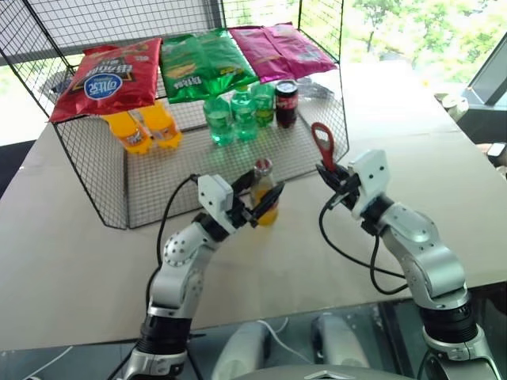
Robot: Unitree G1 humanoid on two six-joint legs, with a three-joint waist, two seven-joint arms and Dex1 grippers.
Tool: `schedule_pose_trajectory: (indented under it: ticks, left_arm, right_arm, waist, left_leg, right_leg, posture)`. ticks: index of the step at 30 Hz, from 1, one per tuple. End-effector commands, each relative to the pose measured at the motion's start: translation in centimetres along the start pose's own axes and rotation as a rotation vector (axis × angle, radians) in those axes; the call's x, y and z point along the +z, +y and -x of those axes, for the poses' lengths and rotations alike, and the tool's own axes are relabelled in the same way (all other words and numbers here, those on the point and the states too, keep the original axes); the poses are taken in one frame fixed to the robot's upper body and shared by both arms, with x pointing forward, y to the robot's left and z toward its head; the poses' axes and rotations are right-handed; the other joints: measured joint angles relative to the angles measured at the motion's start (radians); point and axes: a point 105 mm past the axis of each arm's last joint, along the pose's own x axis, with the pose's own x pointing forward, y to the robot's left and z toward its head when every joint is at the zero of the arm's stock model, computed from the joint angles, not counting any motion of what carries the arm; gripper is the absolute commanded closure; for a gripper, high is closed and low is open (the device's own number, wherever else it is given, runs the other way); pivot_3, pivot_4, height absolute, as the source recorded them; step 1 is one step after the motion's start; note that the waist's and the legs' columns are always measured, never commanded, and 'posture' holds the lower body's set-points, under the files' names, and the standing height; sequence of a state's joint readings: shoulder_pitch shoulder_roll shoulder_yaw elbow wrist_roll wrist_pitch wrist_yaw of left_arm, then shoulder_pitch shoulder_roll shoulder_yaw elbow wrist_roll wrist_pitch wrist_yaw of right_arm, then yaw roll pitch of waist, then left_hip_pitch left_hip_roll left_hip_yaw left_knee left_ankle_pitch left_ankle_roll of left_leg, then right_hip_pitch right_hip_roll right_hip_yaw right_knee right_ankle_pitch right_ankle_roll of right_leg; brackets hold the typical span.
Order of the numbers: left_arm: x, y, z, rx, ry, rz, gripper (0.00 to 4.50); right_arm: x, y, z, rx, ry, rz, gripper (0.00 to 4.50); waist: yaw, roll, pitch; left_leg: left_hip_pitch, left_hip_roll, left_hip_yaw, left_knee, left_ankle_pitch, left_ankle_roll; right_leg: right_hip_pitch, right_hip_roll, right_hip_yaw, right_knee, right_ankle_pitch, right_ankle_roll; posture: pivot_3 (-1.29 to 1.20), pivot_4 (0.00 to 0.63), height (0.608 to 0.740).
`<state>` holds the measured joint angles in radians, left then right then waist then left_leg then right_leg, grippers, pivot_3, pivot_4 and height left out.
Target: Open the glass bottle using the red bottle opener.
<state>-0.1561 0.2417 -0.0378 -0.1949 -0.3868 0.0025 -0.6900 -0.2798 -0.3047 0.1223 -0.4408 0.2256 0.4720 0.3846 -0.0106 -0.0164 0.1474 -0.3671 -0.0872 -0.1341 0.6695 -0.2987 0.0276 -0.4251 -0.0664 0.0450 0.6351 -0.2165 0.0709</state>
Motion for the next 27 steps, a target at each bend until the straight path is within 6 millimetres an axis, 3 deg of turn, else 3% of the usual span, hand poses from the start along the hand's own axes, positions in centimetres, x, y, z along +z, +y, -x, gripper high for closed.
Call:
schedule_pose_trajectory:
  ticks: [1,6,12,20,27]
  left_arm:
    - [1.2,0.0,-0.2,-0.006,-0.046,-0.023,2.27]
    - [0.3,-0.1,0.1,-0.008,-0.008,-0.049,2.27]
    - [-0.2,0.0,0.0,-0.005,-0.002,-0.057,2.27]
    - [-0.5,-0.1,-0.1,-0.007,0.0,-0.055,2.27]
    - [-0.5,0.1,-0.1,-0.008,0.007,-0.062,2.27]
  right_arm:
    - [1.3,0.3,0.1,0.008,-0.051,0.02,4.5]
    - [1.6,0.7,-0.2,0.037,-0.056,0.056,4.5]
    - [1.6,3.4,-1.6,0.158,-0.089,0.244,4.5]
    - [1.2,3.7,-4.2,0.088,-0.248,0.411,4.5]
    - [0.2,4.6,-4.2,0.149,-0.307,0.574,4.5]
  waist:
    - [0.0,0.0,0.0]
    - [0.0,0.0,0.0]
    - [-0.001,0.0,0.0]
    - [-0.001,0.0,0.0]
    - [-0.002,0.0,0.0]
  left_leg:
    - [0.0,0.0,0.0,0.0,0.0,0.0]
    - [0.0,0.0,0.0,0.0,0.0,0.0]
    - [0.003,0.0,0.0,0.0,0.0,0.0]
    - [0.005,0.0,0.001,0.0,0.0,0.0]
    - [0.005,0.001,0.0,0.0,0.0,0.0]
  right_leg:
    - [0.0,0.0,0.0,0.0,0.0,0.0]
    - [0.0,0.0,0.0,0.0,0.0,0.0]
    - [0.002,0.0,0.0,0.0,0.0,0.0]
    - [0.003,0.001,0.0,0.0,0.0,0.0]
    - [0.003,0.001,0.0,0.0,0.0,0.0]
  posture:
    - [0.0,0.15,0.74]
    - [0.0,0.15,0.74]
    - [0.0,0.15,0.74]
    - [0.0,0.15,0.74]
    - [0.0,0.15,0.74]
